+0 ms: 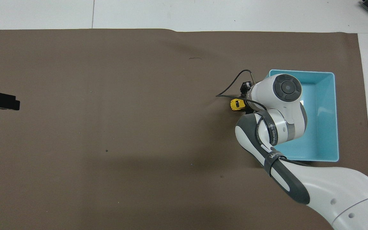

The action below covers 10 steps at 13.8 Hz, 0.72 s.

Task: Wind up and store yellow beetle car
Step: 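Reach the right gripper down to the yellow car beside the bin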

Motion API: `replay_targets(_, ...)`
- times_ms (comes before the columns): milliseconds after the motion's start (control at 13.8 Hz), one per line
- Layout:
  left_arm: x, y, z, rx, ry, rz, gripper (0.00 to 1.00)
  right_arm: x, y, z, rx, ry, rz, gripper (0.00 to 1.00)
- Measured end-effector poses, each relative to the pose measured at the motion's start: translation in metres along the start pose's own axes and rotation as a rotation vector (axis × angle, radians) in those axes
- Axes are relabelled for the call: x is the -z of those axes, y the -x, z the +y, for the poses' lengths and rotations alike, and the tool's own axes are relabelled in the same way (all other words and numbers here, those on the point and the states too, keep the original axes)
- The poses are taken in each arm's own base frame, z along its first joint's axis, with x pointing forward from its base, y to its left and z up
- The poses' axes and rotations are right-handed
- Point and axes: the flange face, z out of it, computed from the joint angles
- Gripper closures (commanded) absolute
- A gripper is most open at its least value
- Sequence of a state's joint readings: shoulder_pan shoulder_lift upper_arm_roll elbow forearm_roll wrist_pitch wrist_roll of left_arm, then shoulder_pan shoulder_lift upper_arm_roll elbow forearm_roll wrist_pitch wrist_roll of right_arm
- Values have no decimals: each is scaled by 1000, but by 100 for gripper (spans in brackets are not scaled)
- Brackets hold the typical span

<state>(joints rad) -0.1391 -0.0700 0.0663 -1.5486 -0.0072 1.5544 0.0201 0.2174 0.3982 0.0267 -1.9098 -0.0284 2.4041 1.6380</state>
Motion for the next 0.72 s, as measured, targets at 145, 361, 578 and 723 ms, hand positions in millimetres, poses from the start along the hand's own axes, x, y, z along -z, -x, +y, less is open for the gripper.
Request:
replay_targets(145, 0, 0, 0, 0, 0, 0, 0, 8, 2, -4, 2, 19, 1, 100)
replay_targets(361, 0, 0, 0, 0, 0, 0, 0, 31, 3, -13, 2, 25, 3, 100)
replay_targets(578, 0, 0, 0, 0, 0, 0, 0, 55, 2, -13, 1, 29, 4, 100)
replay_targets(723, 0, 0, 0, 0, 0, 0, 0, 72, 2, -12, -1, 34, 2, 100)
